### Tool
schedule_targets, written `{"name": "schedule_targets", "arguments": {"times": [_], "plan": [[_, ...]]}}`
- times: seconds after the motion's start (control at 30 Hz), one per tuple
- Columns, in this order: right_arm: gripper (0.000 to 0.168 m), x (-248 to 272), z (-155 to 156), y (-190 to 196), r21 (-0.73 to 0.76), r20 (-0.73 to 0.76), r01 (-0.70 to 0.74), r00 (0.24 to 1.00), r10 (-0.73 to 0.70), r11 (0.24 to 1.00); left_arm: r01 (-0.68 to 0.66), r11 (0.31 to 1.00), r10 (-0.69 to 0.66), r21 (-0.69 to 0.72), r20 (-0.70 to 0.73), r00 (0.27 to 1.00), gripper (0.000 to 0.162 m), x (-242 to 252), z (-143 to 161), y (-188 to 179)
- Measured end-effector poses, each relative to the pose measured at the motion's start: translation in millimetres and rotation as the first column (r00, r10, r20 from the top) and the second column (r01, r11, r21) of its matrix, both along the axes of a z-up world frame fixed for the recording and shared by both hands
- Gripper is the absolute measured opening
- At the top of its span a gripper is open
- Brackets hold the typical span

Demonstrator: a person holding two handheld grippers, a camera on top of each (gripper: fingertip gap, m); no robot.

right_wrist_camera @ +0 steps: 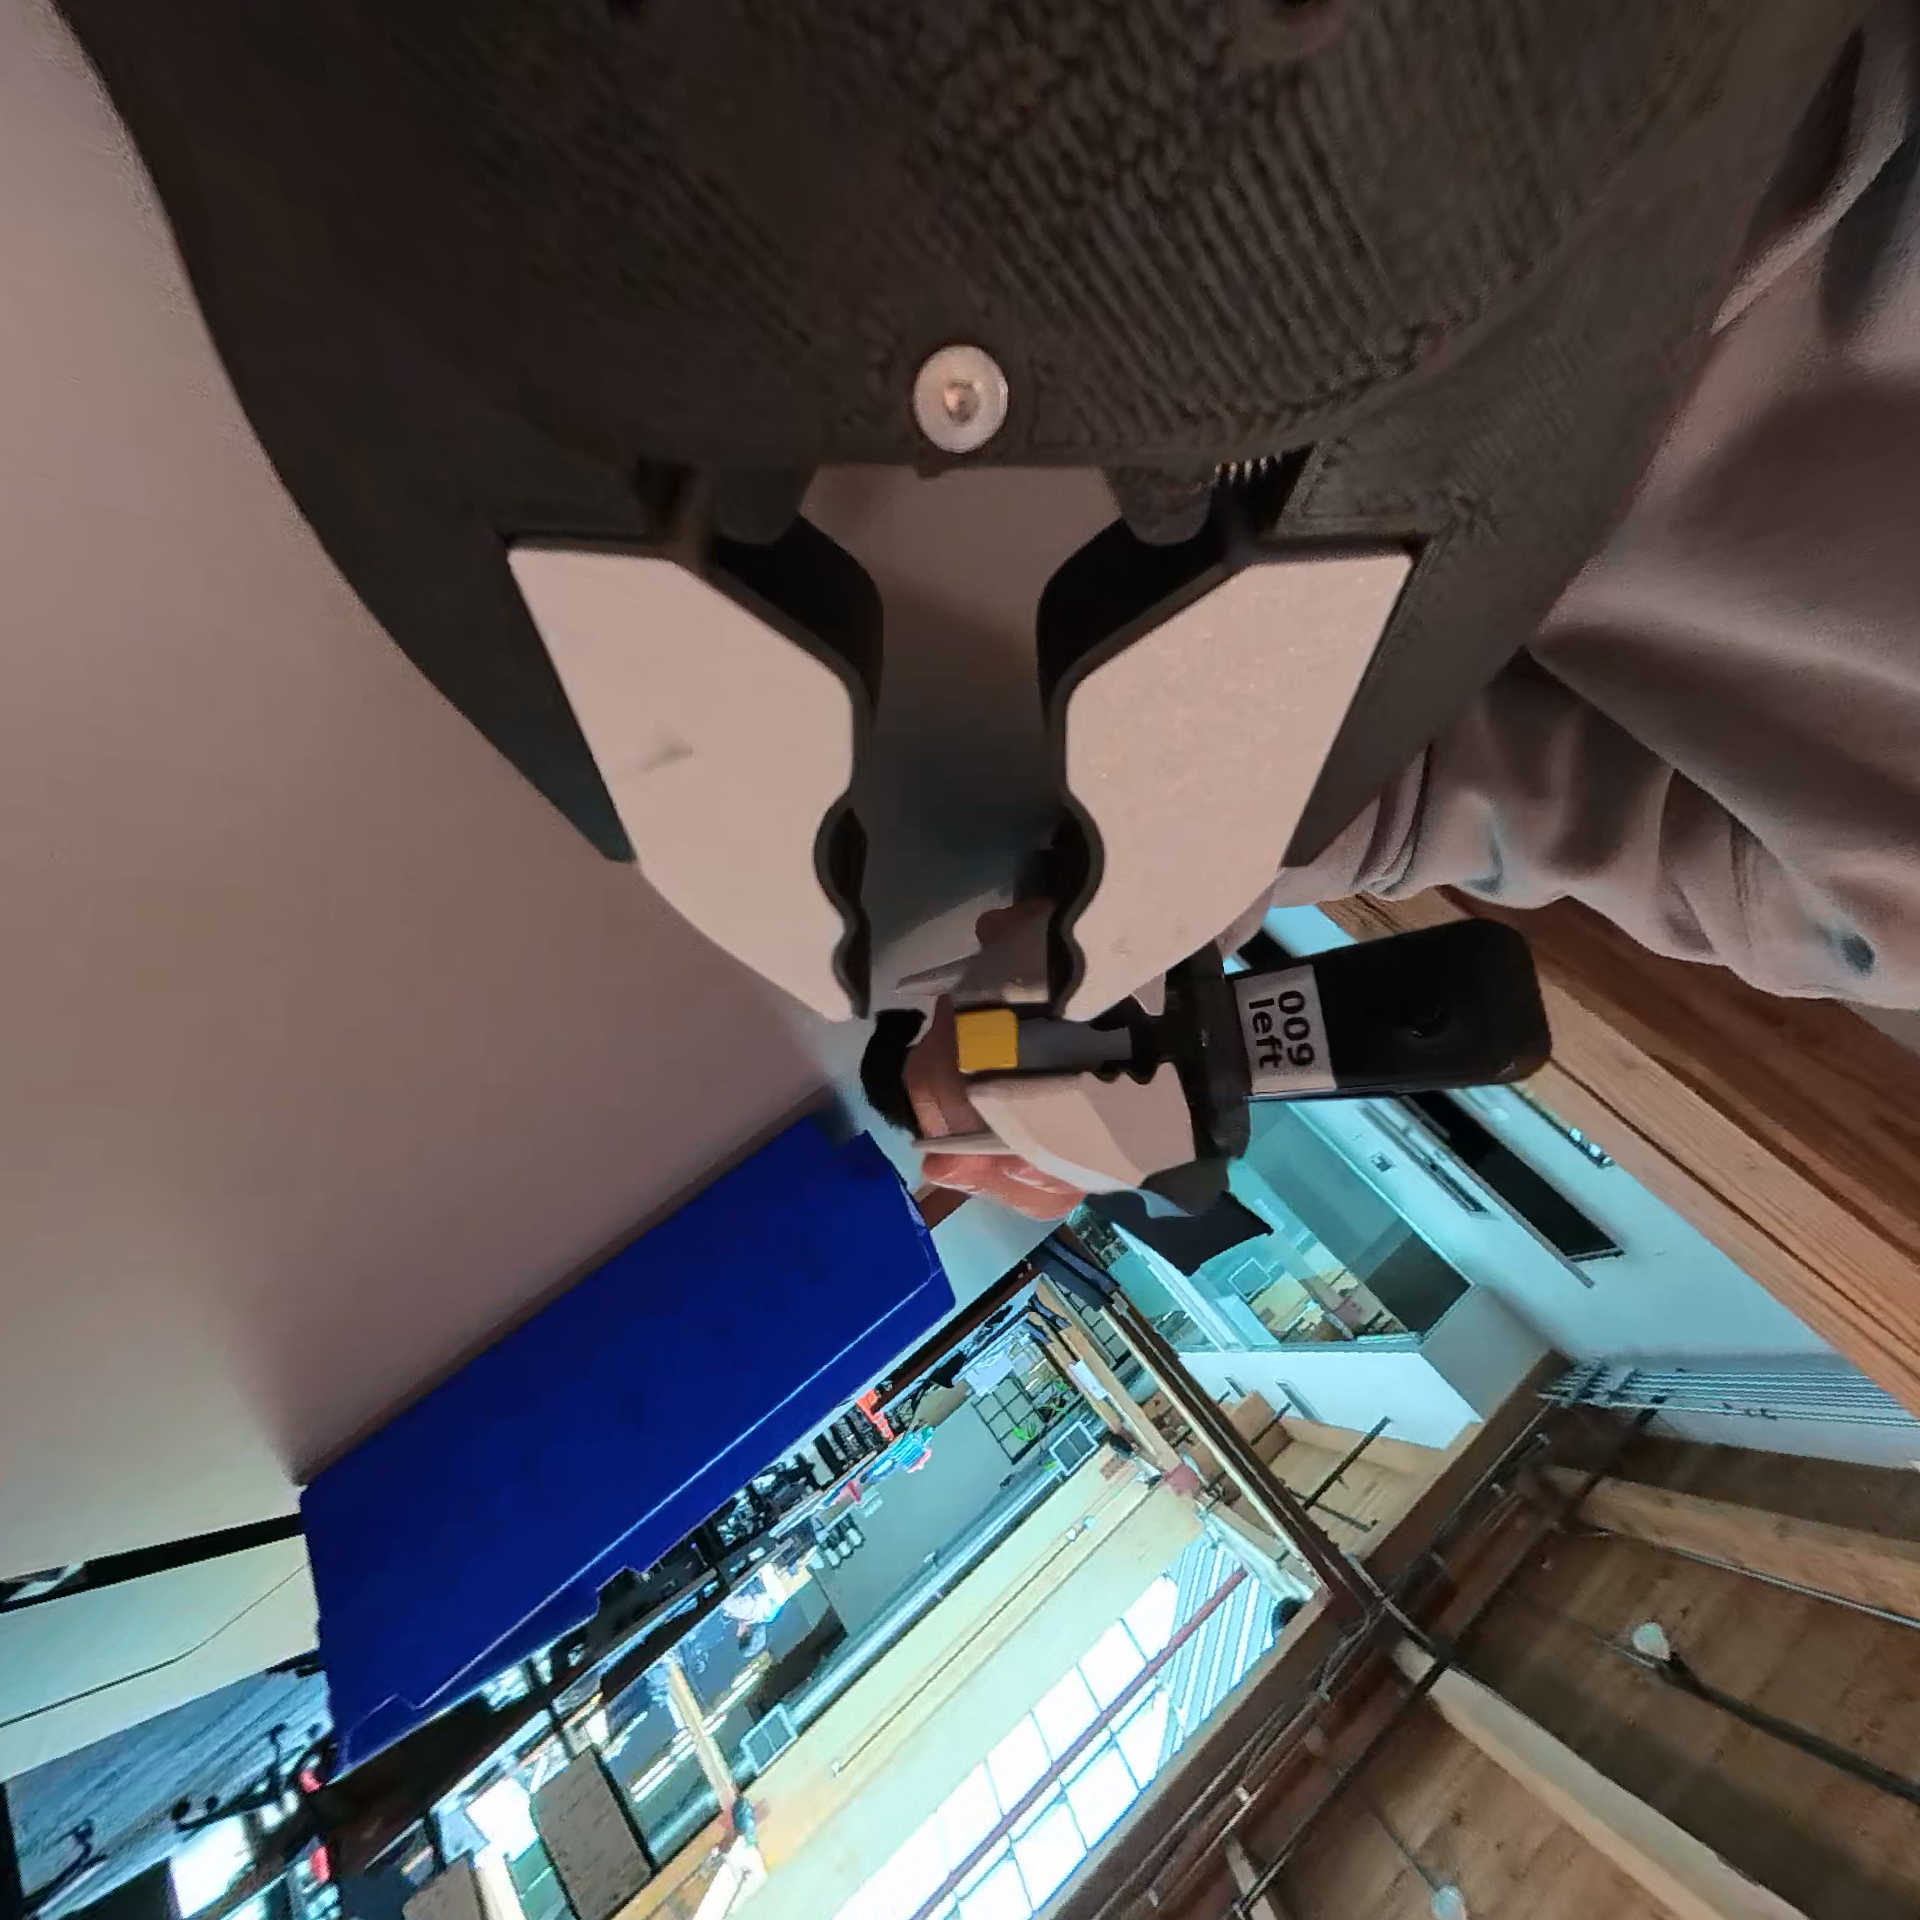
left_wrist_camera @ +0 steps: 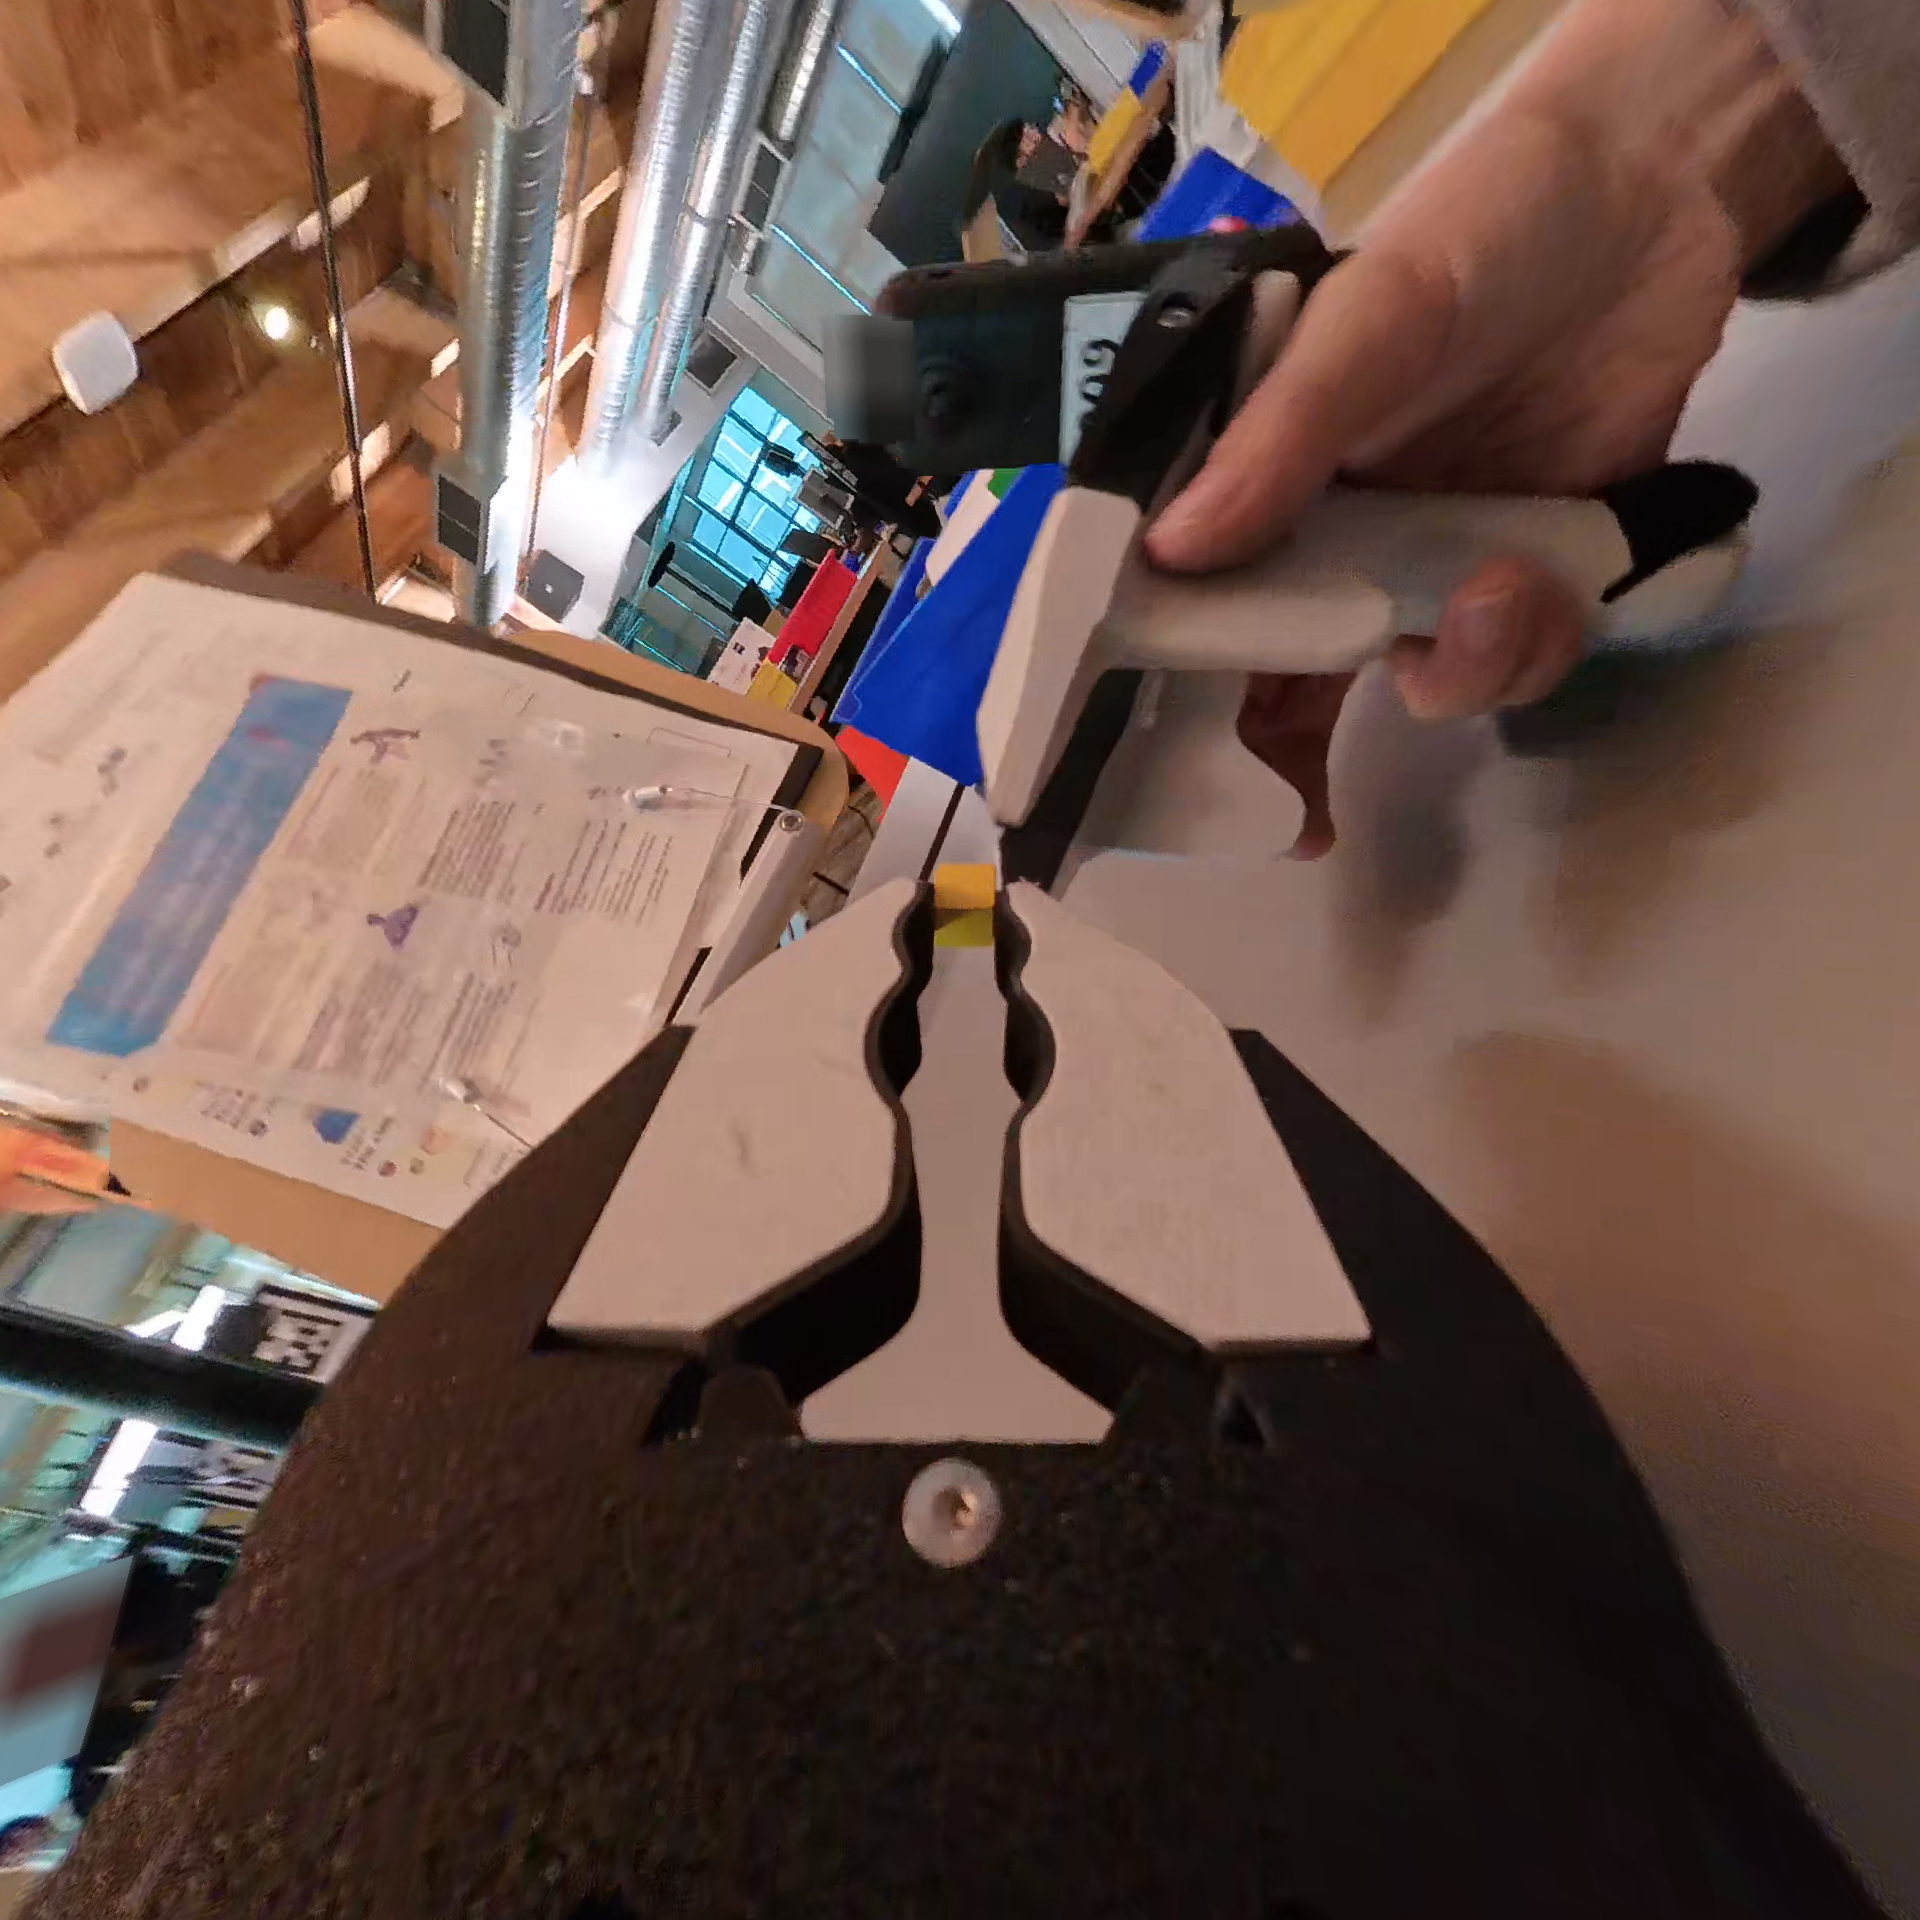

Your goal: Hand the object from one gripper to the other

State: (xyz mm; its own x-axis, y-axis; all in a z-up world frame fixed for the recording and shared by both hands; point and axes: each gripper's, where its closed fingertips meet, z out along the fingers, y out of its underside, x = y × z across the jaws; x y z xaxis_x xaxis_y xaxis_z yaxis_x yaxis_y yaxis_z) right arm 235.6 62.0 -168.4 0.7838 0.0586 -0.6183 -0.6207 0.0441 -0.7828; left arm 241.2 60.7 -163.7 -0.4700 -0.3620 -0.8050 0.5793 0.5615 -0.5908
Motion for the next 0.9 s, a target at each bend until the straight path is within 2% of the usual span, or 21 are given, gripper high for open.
{"name": "schedule_targets", "arguments": {"times": [0.1,0.2,0.33,0.47,0.53,0.57,0.6,0.67,0.77,0.83,0.87,0.9], "plan": [[0.029,-3,-2,0,-0.024,0.058,-0.006,0.998,0.007,1.0,-0.005,0.996,0.001,0.088,0.039,0.999,0.01,-3,-9,-6],[0.027,-5,-4,1,-0.045,0.092,-0.008,0.996,0.012,0.999,0.005,0.996,-0.01,0.092,0.055,0.998,0.01,-6,-9,-10],[0.012,-12,-4,3,-0.06,0.135,-0.036,0.99,0.044,0.998,0.006,0.995,-0.013,0.104,0.066,0.998,0.01,-8,-9,-12],[0.012,-12,-2,2,-0.066,0.216,-0.03,0.975,0.044,0.997,0.011,0.999,-0.013,0.051,0.032,0.999,0.01,-8,-7,-12],[0.012,-6,3,-1,-0.065,0.343,0.035,0.939,-0.01,0.997,0.015,1.0,-0.015,-0.024,-0.028,0.999,0.015,-7,-5,-11],[0.011,0,5,-4,-0.072,0.438,0.101,0.897,-0.06,0.992,0.027,0.996,-0.035,-0.08,-0.097,0.995,0.024,-7,-5,-10],[0.011,6,7,-8,-0.077,0.544,0.176,0.832,-0.107,0.981,0.043,0.987,-0.073,-0.154,-0.199,0.977,0.032,-7,-6,-9],[0.011,13,17,-17,-0.04,0.758,0.308,0.63,-0.172,0.951,0.051,0.942,-0.198,-0.332,-0.426,0.883,0.048,-7,-5,-8],[0.011,10,28,-23,0.061,0.969,0.433,0.189,-0.157,0.899,0.029,0.823,-0.449,-0.567,-0.618,0.645,0.048,-13,2,-8],[0.011,12,19,-19,0.031,1.0,0.515,-0.019,-0.025,0.857,-0.013,0.77,-0.558,-0.638,-0.683,0.471,0.047,-16,1,-10],[0.01,14,9,-17,-0.007,0.993,0.55,-0.093,0.07,0.835,-0.022,0.761,-0.579,-0.648,-0.694,0.427,0.047,-17,-1,-11],[0.011,16,1,-15,-0.034,0.974,0.583,-0.164,0.158,0.812,-0.042,0.763,-0.57,-0.645,-0.702,0.427,0.047,-14,-3,-11]]}}
